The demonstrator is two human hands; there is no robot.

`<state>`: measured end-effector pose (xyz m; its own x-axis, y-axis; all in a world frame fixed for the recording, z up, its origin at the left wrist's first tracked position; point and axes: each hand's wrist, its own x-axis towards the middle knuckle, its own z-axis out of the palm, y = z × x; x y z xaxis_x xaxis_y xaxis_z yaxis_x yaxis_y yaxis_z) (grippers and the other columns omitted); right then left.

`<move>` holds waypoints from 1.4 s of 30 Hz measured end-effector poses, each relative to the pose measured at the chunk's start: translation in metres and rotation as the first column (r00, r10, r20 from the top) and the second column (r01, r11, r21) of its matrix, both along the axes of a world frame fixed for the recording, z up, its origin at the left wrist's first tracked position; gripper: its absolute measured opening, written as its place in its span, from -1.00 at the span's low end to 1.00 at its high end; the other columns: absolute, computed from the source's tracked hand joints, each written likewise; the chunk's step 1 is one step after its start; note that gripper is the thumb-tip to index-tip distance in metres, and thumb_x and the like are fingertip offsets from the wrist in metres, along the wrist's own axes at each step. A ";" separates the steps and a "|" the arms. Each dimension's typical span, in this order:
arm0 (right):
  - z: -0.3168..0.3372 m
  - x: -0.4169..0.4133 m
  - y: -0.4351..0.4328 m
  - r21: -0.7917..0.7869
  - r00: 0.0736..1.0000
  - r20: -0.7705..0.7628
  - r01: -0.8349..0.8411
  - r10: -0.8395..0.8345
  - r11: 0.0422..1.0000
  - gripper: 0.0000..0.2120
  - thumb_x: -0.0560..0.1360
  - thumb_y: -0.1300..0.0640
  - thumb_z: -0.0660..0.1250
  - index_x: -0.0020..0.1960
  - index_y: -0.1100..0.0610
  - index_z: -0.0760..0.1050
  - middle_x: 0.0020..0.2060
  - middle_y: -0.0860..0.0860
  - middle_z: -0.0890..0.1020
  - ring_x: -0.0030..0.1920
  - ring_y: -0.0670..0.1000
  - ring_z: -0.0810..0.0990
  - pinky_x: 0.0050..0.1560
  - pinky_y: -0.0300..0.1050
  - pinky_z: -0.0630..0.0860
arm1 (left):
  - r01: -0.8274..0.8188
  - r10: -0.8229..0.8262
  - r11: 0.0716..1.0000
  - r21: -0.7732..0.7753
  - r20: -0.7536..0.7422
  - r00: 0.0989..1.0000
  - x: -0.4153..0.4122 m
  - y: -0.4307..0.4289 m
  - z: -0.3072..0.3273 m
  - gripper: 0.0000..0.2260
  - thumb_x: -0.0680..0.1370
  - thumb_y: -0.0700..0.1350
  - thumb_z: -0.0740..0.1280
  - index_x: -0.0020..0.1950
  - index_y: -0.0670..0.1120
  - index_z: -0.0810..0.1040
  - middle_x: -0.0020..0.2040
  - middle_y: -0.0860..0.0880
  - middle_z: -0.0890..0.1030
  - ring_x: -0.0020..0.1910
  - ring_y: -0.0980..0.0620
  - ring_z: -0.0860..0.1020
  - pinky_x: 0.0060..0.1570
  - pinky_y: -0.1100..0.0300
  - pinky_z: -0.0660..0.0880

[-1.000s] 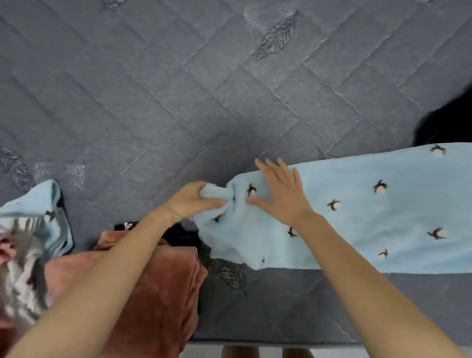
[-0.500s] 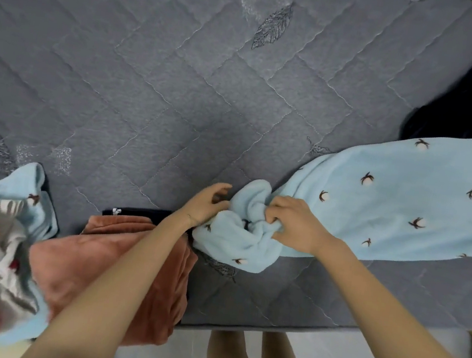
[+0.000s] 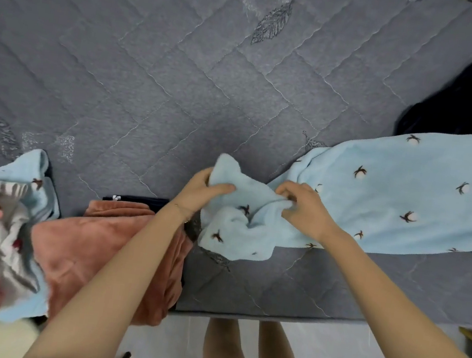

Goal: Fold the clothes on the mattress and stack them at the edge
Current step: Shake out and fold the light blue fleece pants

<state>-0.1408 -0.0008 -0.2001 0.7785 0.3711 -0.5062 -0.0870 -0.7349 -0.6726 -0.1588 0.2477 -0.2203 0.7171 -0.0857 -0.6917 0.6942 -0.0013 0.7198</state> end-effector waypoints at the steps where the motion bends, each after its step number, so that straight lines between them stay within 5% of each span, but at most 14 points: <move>1: 0.003 0.005 0.006 0.028 1.000 -0.002 0.031 -0.031 0.999 -0.71 0.39 0.34 0.36 0.04 0.07 0.51 -0.16 -0.09 0.55 -0.02 0.03 0.42 -0.04 -0.17 0.33 | -0.061 0.061 0.998 -0.011 0.033 0.998 0.003 0.010 0.005 -0.76 0.48 -0.21 0.43 0.12 -0.05 0.55 0.02 0.00 0.65 -0.02 0.07 0.64 -0.11 0.20 0.58; 5: 0.007 0.035 0.035 0.109 0.987 0.032 0.152 -0.157 0.982 -0.76 0.41 0.34 0.35 0.00 0.07 0.54 -0.08 0.02 0.65 0.02 0.09 0.55 0.08 -0.02 0.46 | -0.136 0.119 0.977 0.163 0.110 0.987 0.015 0.045 0.011 -0.66 0.47 -0.21 0.45 0.13 0.02 0.39 0.18 -0.02 0.50 0.16 0.01 0.50 0.10 0.11 0.49; 8: 0.003 0.057 0.061 0.145 0.958 0.079 0.261 -0.274 0.954 -0.79 0.45 0.34 0.32 0.04 0.14 0.57 -0.03 0.01 0.65 0.07 0.09 0.55 0.13 -0.04 0.47 | -0.127 0.134 0.971 0.204 -0.017 0.991 0.023 0.068 0.005 -0.46 0.46 -0.19 0.46 0.37 -0.08 0.31 0.31 -0.04 0.44 0.22 0.00 0.47 0.15 0.12 0.46; 11: -0.008 0.069 0.079 0.022 0.960 0.184 0.210 -0.211 0.977 -0.78 0.51 0.26 0.33 0.14 0.11 0.56 0.07 -0.02 0.62 0.18 0.07 0.44 0.16 -0.21 0.34 | -0.026 0.024 0.918 0.395 0.009 1.000 0.022 0.083 -0.005 -0.66 0.49 -0.20 0.43 0.23 -0.23 0.48 0.21 -0.18 0.57 0.02 0.02 0.55 -0.07 0.35 0.50; 15: -0.018 0.073 0.087 -0.158 0.966 0.257 0.082 -0.039 0.984 -0.67 0.51 0.16 0.38 0.26 0.11 0.50 0.23 0.04 0.54 0.27 0.11 0.38 0.24 -0.12 0.29 | -0.096 0.020 0.773 0.627 0.128 0.992 0.016 0.095 -0.014 -0.73 0.58 -0.11 0.32 0.21 -0.23 0.50 0.13 -0.22 0.58 0.01 -0.08 0.51 0.03 0.03 0.48; 19: -0.023 0.067 0.076 -0.276 0.983 0.184 0.048 0.004 0.960 -0.59 0.52 0.10 0.35 0.35 0.08 0.43 0.31 0.06 0.44 0.32 0.13 0.33 0.29 -0.02 0.25 | -0.004 -0.077 0.639 0.769 0.070 0.995 0.011 0.093 -0.022 -0.66 0.62 0.04 0.22 0.15 -0.24 0.40 0.00 -0.25 0.57 -0.03 -0.24 0.54 -0.12 -0.04 0.45; 21: -0.026 0.063 0.067 -0.295 0.988 0.147 0.081 -0.038 0.952 -0.58 0.52 0.09 0.36 0.36 0.09 0.41 0.33 0.08 0.42 0.34 0.14 0.32 0.29 0.00 0.26 | -0.039 -0.084 0.608 0.793 0.113 0.990 0.011 0.092 -0.022 -0.65 0.60 0.04 0.25 0.17 -0.23 0.35 0.01 -0.24 0.53 0.01 -0.26 0.52 -0.14 -0.05 0.43; 24: -0.031 0.054 0.059 -0.319 0.988 0.133 0.118 -0.079 0.940 -0.57 0.52 0.06 0.36 0.36 0.10 0.40 0.31 0.10 0.42 0.31 0.15 0.35 0.27 0.00 0.29 | -0.013 -0.183 0.642 0.767 0.170 0.968 0.011 0.092 -0.024 -0.57 0.59 0.06 0.28 0.36 -0.13 0.35 0.31 -0.15 0.39 0.29 -0.14 0.34 0.24 -0.05 0.32; 27: -0.036 0.045 0.055 -0.352 0.993 0.095 0.097 -0.067 0.931 -0.53 0.52 0.06 0.36 0.39 0.11 0.37 0.34 0.10 0.38 0.33 0.16 0.34 0.27 0.01 0.29 | 0.254 -0.440 0.616 0.745 0.058 0.896 0.012 0.091 -0.027 -0.57 0.55 0.15 0.30 0.25 -0.13 0.47 0.18 -0.08 0.46 0.27 -0.11 0.37 0.32 -0.05 0.27; 30: -0.042 0.040 0.048 -0.384 0.997 0.044 0.070 -0.058 0.921 -0.49 0.53 0.07 0.33 0.45 0.10 0.30 0.42 0.09 0.31 0.39 0.15 0.27 0.33 0.03 0.24 | 0.364 -0.547 0.578 0.731 0.016 0.837 0.016 0.093 -0.028 -0.67 0.51 0.02 0.40 0.12 -0.18 0.47 0.07 -0.10 0.49 0.18 -0.09 0.42 0.31 -0.10 0.25; 33: -0.046 0.038 0.039 -0.406 0.998 -0.012 0.048 -0.058 0.913 -0.45 0.55 0.06 0.31 0.49 0.07 0.23 0.50 0.08 0.19 0.49 0.13 0.14 0.44 0.04 0.12 | 0.218 -0.367 0.812 0.542 0.184 0.912 0.027 0.098 -0.016 -0.74 0.54 -0.06 0.39 -0.07 -0.24 0.43 -0.13 -0.15 0.50 -0.13 0.00 0.47 -0.03 0.01 0.43; 35: -0.047 0.038 0.033 -0.412 0.998 -0.015 0.050 -0.062 0.910 -0.44 0.56 0.06 0.29 0.51 0.05 0.21 0.53 0.08 0.14 0.52 0.11 0.08 0.47 0.05 0.05 | 0.079 -0.213 0.887 0.454 0.252 0.944 0.039 0.103 -0.004 -0.75 0.52 -0.10 0.41 -0.14 -0.23 0.41 -0.21 -0.01 0.49 -0.24 0.15 0.44 -0.22 0.21 0.40; 39: -0.048 0.037 0.028 -0.397 0.995 -0.018 0.080 -0.095 0.914 -0.44 0.57 0.04 0.26 0.52 0.02 0.17 0.54 0.07 0.09 0.54 0.10 0.01 0.50 0.08 -0.01 | -0.135 0.080 0.942 0.309 0.183 0.980 0.063 0.108 0.002 -0.80 0.47 -0.12 0.47 -0.26 -0.08 0.48 -0.29 0.01 0.54 -0.37 0.18 0.50 -0.34 0.28 0.44; 42: -0.049 0.034 0.030 -0.386 0.991 -0.022 0.117 -0.135 0.915 -0.43 0.57 0.00 0.26 0.53 0.02 0.16 0.55 0.09 0.07 0.54 0.11 -0.01 0.50 0.08 -0.01 | -0.390 0.379 0.865 0.315 0.099 0.920 0.064 0.102 -0.012 -0.77 0.50 0.05 0.42 -0.26 -0.03 0.48 -0.29 0.01 0.53 -0.31 0.08 0.50 -0.24 0.17 0.44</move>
